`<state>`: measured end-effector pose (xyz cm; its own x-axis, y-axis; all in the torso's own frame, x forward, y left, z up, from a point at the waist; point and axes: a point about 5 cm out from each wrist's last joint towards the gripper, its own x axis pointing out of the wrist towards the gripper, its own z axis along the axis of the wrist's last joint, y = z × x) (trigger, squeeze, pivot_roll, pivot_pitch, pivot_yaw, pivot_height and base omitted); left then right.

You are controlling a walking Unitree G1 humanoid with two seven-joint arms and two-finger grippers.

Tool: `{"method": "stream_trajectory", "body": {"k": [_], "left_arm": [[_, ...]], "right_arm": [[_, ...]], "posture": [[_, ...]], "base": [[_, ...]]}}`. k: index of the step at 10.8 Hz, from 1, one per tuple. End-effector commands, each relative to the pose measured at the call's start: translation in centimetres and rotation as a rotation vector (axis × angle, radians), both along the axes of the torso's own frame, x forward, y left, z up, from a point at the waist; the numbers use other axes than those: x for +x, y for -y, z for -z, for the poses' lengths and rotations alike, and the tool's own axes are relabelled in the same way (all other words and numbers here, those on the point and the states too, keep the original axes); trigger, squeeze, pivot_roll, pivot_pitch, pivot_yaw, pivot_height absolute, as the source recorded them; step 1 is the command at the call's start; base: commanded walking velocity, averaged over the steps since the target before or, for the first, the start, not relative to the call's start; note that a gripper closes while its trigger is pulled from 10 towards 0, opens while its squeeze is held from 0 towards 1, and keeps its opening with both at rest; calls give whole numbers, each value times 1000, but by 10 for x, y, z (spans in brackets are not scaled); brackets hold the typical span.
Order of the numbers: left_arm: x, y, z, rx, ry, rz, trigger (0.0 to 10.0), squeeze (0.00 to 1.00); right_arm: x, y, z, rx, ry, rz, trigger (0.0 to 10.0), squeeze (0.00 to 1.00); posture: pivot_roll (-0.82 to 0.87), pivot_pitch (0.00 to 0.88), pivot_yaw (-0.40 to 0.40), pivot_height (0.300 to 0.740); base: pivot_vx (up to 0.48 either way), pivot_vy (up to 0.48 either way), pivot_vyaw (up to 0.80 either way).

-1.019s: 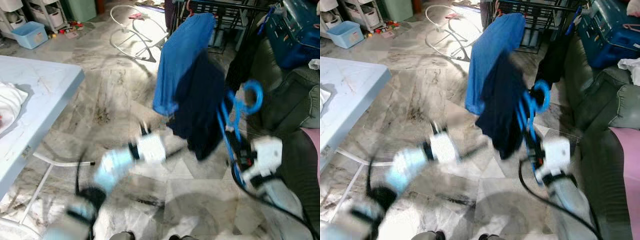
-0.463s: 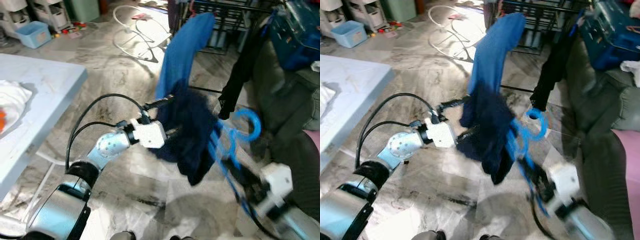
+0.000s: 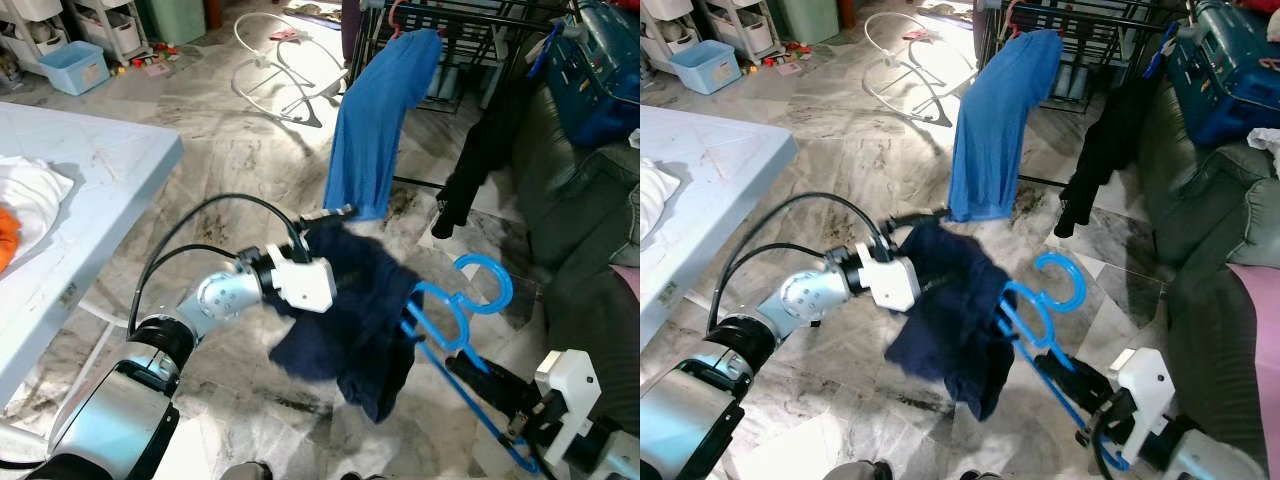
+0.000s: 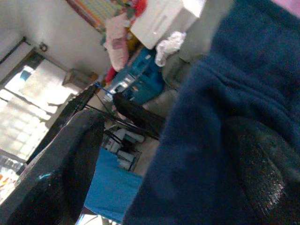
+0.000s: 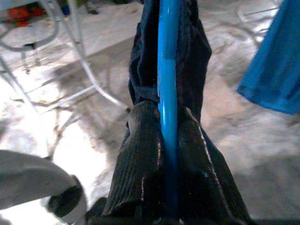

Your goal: Hang hanger

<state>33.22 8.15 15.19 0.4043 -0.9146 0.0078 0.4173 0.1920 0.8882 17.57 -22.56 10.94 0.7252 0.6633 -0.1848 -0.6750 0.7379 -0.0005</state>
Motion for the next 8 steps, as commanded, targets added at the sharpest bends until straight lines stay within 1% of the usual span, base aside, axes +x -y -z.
{"method": "stream_trajectory", "body": {"k": [1, 2, 4, 5, 6, 7, 8], "left_arm": [[0, 1, -1, 41, 21, 20, 10000, 1000], [-3, 2, 6, 115, -3, 66, 10000, 0], [-6, 1, 14, 202, -28, 102, 10000, 0], [-5, 1, 20, 259, -61, 108, 10000, 0], [-4, 0, 24, 312, -72, 101, 10000, 0], [-2, -1, 23, 315, -77, 84, 10000, 0], [-1, -2, 24, 326, -93, 82, 10000, 0]], "right_arm": [[1, -1, -15, 16, 50, -43, 10000, 0], [1, -2, -17, 6, 42, -75, 10000, 0], [-1, -5, -19, 4, 25, -124, 10000, 0], [-6, -7, -20, 3, 4, -160, 10000, 0], [-13, -9, -18, -11, -42, -214, 10000, 0], [-18, -5, -15, -53, -78, -240, 10000, 0], [-20, -1, -14, -84, -91, -251, 10000, 0]], "posture": [[97, 114, -61, 740], [95, 116, -57, 740], [89, 117, -49, 740], [89, 118, -50, 740], [86, 118, -49, 740], [85, 118, -49, 740], [84, 121, -48, 740]], "base": [[0, 0, 0], [0, 0, 0], [0, 0, 0], [0, 0, 0], [0, 0, 0], [0, 0, 0], [0, 0, 0]]}}
